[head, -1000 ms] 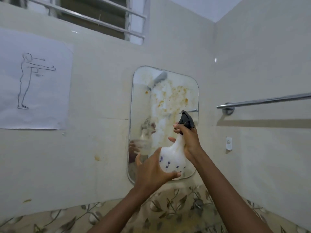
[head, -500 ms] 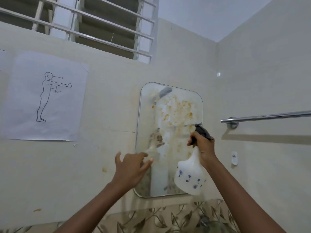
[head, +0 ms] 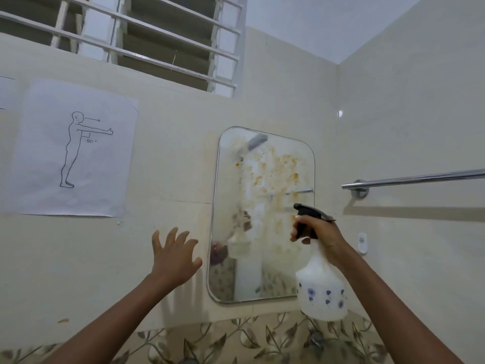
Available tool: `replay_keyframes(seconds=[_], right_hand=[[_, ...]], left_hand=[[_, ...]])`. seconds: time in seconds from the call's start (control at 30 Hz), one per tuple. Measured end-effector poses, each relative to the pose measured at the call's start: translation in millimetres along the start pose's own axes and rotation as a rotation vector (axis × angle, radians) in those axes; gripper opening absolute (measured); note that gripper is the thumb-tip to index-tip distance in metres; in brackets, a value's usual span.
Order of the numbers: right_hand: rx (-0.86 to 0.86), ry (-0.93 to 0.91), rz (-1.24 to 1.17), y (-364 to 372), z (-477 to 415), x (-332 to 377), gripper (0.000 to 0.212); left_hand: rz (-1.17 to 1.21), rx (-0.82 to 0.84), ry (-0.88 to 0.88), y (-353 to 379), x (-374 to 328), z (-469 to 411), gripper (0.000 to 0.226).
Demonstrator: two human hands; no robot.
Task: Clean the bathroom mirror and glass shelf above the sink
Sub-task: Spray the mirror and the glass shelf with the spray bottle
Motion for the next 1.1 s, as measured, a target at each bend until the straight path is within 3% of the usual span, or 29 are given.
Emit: replay_keyframes(seconds=[0.13,0.23,0.4,0.5,0.6,0.77,1.03,1.1], right_hand=[[-0.045,0.039,0.003,-5.8,10.0,-2.3,0.017],[-0.197,0.128,-0.159,-38.2,15.0,-16.6,0.022],[-0.512,0.057,-0.329,-89.4,28.0,-30.3,0.024],[-0.347,0.090,-0.289,-74.5,26.1,-34.2,0.027],[-0.088,0.137,-0.056,-41.2,28.2,-36.9,0.030],[-0.011,0.170,0.046,-26.9,37.2,-49.0,0.031],[-0.499,0.158,-0.191,-107.3,57.8,-74.3,0.026],[-0.527,0.146,-0.186,-115.4,61.7,-79.2,0.025]], left_hand=[[-0.028,0.028,-0.001,9.3,0.7,2.0,0.050],[-0.040,0.033,-0.001,11.7,3.3,4.6,0.050],[-0.041,0.040,0.008,14.2,3.7,7.4,0.050],[-0.038,0.034,0.032,13.4,-1.9,8.9,0.051],[-0.019,-0.006,0.053,7.9,-9.9,10.9,0.048],[0.015,-0.077,0.093,-1.0,-19.5,14.8,0.040],[-0.019,0.016,0.105,16.5,-11.8,22.9,0.041],[-0.030,0.042,0.108,21.2,-9.7,25.1,0.042]])
Point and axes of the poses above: each hand's wrist, its own z-axis away from the middle knuckle, its own y-axis out of the palm, x = y × z, the point moved 10 cm from there along -z, towards the middle knuckle, and after that the axes turned 13 degrees about -z, right-handed, at the moved point
